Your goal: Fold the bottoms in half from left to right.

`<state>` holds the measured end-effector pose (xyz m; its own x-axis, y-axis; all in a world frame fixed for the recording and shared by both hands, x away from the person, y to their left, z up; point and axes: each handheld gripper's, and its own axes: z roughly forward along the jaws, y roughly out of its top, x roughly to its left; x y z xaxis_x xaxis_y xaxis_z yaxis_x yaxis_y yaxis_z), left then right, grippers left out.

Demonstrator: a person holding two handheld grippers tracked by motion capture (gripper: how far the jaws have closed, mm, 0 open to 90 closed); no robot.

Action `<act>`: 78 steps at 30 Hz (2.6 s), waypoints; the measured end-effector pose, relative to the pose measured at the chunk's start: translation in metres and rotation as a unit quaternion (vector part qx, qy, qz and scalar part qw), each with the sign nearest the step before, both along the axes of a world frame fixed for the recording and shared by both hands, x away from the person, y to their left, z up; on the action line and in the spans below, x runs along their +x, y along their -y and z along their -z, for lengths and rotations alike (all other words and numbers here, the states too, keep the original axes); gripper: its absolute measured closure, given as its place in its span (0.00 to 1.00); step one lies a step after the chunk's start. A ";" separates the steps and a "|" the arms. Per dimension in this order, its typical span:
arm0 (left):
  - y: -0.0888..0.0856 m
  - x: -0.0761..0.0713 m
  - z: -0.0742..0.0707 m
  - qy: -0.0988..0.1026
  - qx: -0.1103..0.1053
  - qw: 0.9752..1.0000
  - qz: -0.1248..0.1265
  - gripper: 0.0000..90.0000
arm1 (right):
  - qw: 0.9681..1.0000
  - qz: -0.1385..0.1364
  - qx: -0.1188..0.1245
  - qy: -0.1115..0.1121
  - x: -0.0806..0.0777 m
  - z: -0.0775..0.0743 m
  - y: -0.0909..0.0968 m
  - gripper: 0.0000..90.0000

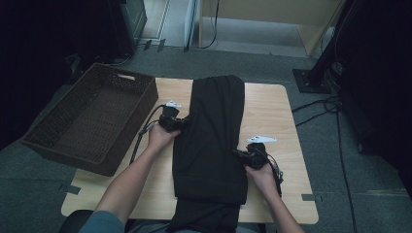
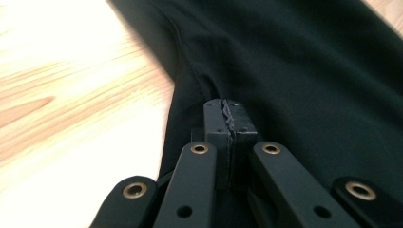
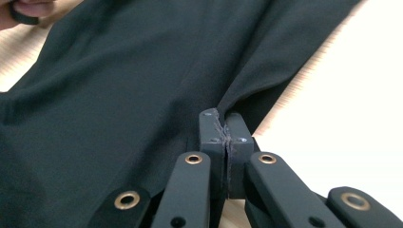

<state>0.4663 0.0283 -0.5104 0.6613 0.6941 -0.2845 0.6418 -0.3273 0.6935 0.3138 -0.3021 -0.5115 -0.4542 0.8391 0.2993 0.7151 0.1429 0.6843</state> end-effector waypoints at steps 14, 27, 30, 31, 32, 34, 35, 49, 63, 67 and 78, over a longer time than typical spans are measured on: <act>-0.035 -0.032 -0.011 -0.022 -0.038 0.999 -0.001 1.00 | 0.999 0.015 -0.015 -0.025 -0.018 -0.007 0.036 0.99; -0.042 -0.044 -0.011 -0.013 -0.040 0.999 0.032 1.00 | 0.998 0.039 0.021 0.032 -0.004 -0.015 0.034 0.73; -0.046 -0.052 -0.011 -0.018 -0.048 0.998 0.035 1.00 | 0.998 0.033 0.021 0.044 0.001 -0.020 0.028 0.72; -0.049 -0.055 -0.011 -0.023 -0.055 0.998 0.034 1.00 | 0.998 0.031 0.017 0.048 0.002 -0.021 0.026 0.71; -0.051 -0.059 -0.011 -0.028 -0.053 0.997 0.041 1.00 | 0.998 0.028 0.013 0.053 0.003 -0.021 0.024 0.70; -0.053 -0.068 -0.010 -0.026 -0.025 0.998 0.052 1.00 | 0.998 0.027 0.008 0.062 0.006 -0.023 0.021 0.68; -0.055 -0.071 -0.010 -0.029 -0.018 0.998 0.053 1.00 | 0.997 0.025 0.008 0.067 0.009 -0.023 0.020 0.67; -0.073 -0.061 -0.032 -0.041 -0.074 0.996 0.012 0.73 | 0.995 0.034 -0.021 0.092 0.071 -0.017 -0.002 0.56; -0.032 -0.006 -0.005 -0.069 -0.047 0.996 -0.016 0.60 | 0.994 0.045 -0.071 0.074 0.114 0.009 -0.016 0.45; -0.029 -0.004 0.001 -0.063 -0.048 0.997 -0.019 0.62 | 0.990 0.033 -0.103 0.093 0.111 0.011 -0.030 0.49; -0.023 -0.013 0.000 -0.051 -0.016 0.998 0.014 0.99 | 0.996 0.023 -0.066 0.060 0.088 0.007 -0.027 0.97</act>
